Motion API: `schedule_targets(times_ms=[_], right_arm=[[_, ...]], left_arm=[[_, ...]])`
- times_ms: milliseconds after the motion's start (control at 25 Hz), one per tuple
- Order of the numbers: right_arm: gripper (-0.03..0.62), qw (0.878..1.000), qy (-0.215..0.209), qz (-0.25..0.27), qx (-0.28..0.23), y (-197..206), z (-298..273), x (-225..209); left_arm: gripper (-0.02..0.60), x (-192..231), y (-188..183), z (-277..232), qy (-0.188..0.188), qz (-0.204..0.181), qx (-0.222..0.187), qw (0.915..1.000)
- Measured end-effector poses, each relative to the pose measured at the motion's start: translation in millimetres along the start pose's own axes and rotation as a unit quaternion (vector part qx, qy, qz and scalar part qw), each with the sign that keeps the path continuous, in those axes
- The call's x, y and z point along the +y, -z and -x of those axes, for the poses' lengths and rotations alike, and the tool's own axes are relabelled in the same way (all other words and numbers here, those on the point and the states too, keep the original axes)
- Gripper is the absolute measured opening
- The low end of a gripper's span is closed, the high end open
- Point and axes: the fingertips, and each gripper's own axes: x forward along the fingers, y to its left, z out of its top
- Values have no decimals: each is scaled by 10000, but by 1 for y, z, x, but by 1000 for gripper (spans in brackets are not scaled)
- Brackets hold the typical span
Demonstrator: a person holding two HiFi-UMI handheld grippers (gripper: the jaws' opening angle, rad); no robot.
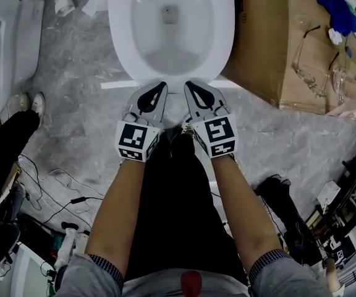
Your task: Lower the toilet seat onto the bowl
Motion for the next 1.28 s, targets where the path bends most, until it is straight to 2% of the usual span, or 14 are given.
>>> schedule_targets(times_ms=[320, 840, 1120, 1280], right_arm=[[17, 9997, -9, -110, 216, 18, -13, -3], [17, 9994, -28, -173, 287, 34, -33, -9], [17, 9992, 5, -153, 375, 33, -31, -11], [17, 9999, 32, 83, 140, 1, -16, -10]], left_arm=[[5, 7, 23, -11, 48, 32, 263, 9996], [5, 12, 49, -28, 145, 80, 674, 9976], [5, 9, 43, -29, 223, 96, 680, 9974], [5, 0, 16, -23, 344, 18, 534, 9980]])
